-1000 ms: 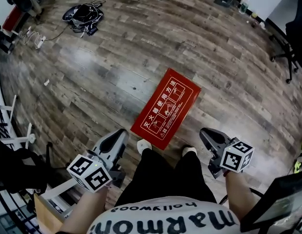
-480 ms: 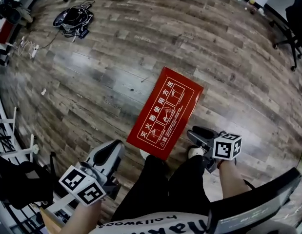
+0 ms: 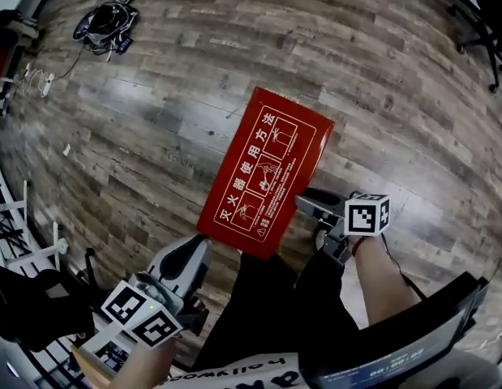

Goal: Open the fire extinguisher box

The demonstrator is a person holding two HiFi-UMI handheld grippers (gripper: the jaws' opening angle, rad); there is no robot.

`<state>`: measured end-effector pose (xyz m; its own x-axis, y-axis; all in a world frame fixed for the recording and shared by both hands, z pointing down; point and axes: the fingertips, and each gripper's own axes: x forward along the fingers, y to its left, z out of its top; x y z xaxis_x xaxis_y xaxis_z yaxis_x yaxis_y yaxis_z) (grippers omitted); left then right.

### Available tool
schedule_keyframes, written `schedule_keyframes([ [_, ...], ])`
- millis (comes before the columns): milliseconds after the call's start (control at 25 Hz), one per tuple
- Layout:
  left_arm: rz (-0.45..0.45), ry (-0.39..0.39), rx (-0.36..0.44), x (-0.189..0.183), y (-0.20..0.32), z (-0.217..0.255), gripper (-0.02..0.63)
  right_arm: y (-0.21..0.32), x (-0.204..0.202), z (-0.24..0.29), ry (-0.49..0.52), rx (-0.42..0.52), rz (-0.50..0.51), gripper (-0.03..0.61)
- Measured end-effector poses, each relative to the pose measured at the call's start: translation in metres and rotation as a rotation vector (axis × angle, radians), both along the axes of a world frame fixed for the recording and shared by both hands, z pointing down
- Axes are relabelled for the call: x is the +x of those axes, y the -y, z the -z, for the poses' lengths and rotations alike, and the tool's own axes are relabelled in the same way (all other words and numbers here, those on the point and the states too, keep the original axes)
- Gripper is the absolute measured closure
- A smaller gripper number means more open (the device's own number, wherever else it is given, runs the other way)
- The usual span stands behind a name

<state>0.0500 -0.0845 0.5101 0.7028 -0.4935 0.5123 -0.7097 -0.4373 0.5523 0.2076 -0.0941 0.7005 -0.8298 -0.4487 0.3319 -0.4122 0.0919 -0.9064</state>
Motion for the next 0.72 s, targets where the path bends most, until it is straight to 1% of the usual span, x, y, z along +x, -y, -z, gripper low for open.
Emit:
schedule_keyframes([
  [80,-0.011,0.001,-0.013,0.006,-0.005,-0.004,0.594,0.004,-0.005,-0.003,0.034,-0.002,0.005,0.396],
  [160,0.003,-0.007,-0.026,0.008,-0.009,-0.008,0.594,0.007,-0.008,-0.006,0.069,0.002,0.008,0.373],
  [280,0.024,-0.006,-0.032,0.006,-0.016,-0.010,0.594,0.008,-0.013,-0.006,0.137,0.023,0.008,0.370],
  [360,0.029,0.011,-0.030,0.004,-0.020,-0.011,0.594,0.008,-0.019,-0.002,0.211,0.028,0.003,0.370],
  [480,0.045,0.038,-0.025,0.001,-0.024,-0.009,0.594,0.013,-0.028,0.000,0.293,0.005,-0.010,0.371],
  [600,0.067,0.045,-0.020,-0.001,-0.027,-0.006,0.594,0.016,-0.035,0.002,0.304,0.007,0.004,0.376],
  [640,0.073,0.045,-0.019,-0.001,-0.029,-0.005,0.594,0.017,-0.035,0.003,0.298,0.011,0.007,0.385],
  [680,0.077,0.042,-0.018,0.000,-0.030,-0.004,0.594,0.017,-0.035,0.003,0.291,0.010,0.009,0.413],
  [720,0.079,0.039,-0.017,0.001,-0.031,-0.003,0.594,0.017,-0.034,0.003,0.288,0.005,0.013,0.423],
])
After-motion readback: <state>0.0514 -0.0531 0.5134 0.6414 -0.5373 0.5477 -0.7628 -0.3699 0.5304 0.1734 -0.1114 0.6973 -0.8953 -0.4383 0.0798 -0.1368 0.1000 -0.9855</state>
